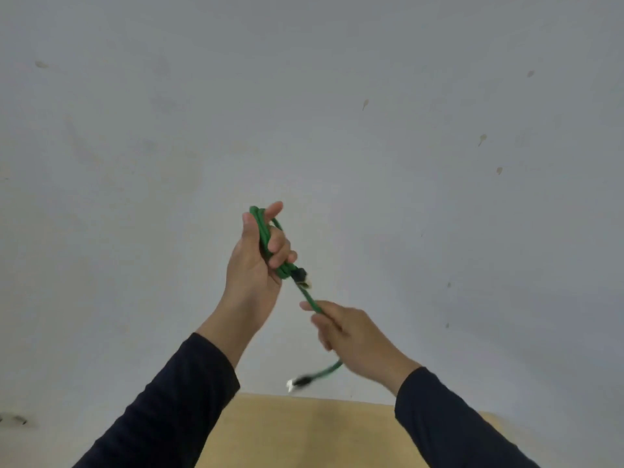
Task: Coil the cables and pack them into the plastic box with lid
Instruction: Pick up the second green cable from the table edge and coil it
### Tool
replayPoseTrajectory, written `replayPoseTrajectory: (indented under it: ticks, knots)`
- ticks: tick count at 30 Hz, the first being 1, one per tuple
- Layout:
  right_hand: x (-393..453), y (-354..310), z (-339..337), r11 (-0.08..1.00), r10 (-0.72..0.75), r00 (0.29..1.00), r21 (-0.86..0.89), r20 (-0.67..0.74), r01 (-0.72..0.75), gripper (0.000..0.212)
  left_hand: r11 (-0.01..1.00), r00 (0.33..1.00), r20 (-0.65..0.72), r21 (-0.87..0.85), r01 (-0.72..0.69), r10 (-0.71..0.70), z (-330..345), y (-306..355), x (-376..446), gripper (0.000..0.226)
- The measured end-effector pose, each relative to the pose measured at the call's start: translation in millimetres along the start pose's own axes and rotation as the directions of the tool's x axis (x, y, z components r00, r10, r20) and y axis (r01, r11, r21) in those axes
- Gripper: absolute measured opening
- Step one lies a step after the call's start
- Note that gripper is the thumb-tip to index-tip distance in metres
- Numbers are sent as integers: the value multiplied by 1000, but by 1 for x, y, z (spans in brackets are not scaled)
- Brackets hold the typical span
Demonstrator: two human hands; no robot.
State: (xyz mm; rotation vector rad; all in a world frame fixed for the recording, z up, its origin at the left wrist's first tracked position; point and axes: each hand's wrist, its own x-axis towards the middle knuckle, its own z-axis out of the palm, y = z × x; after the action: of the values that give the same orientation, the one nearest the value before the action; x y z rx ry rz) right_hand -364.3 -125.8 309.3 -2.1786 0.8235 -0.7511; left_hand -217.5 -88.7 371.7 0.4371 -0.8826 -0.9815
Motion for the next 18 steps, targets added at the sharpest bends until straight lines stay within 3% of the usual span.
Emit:
replayPoseTrajectory:
  ticks: [2, 4, 5, 9, 12, 15, 18]
  knots:
    - [-8, -12, 9, 993, -44, 993, -100, 105, 55, 29, 934, 993, -79, 353, -55, 89, -12, -6, 5, 38]
    - [-11, -23, 9, 960, -102, 983, -244, 153, 137, 28, 714, 987, -7, 691, -111, 161, -23, -17, 0, 32]
    - [-10, -29, 5, 937, -141, 978, -299, 153, 182, 28, 634, 988, 42, 763, -126, 146, -29, -23, -5, 31]
    - [-6, -45, -30, 916, -276, 959, -284, 65, 283, 21, 601, 978, 153, 798, -38, -141, -38, -31, -29, 39]
    - [-3, -48, -50, 959, -248, 969, -139, -1, 245, 34, 650, 894, 249, 757, 61, -373, -27, -27, -39, 41]
    - [-3, -45, -53, 976, -209, 978, -54, 7, 209, 45, 718, 840, 332, 690, 94, -429, -18, -19, -39, 39]
    - [-3, -41, -51, 983, -175, 984, -61, -17, 174, 39, 668, 879, 300, 744, 28, -371, -17, -13, -34, 48]
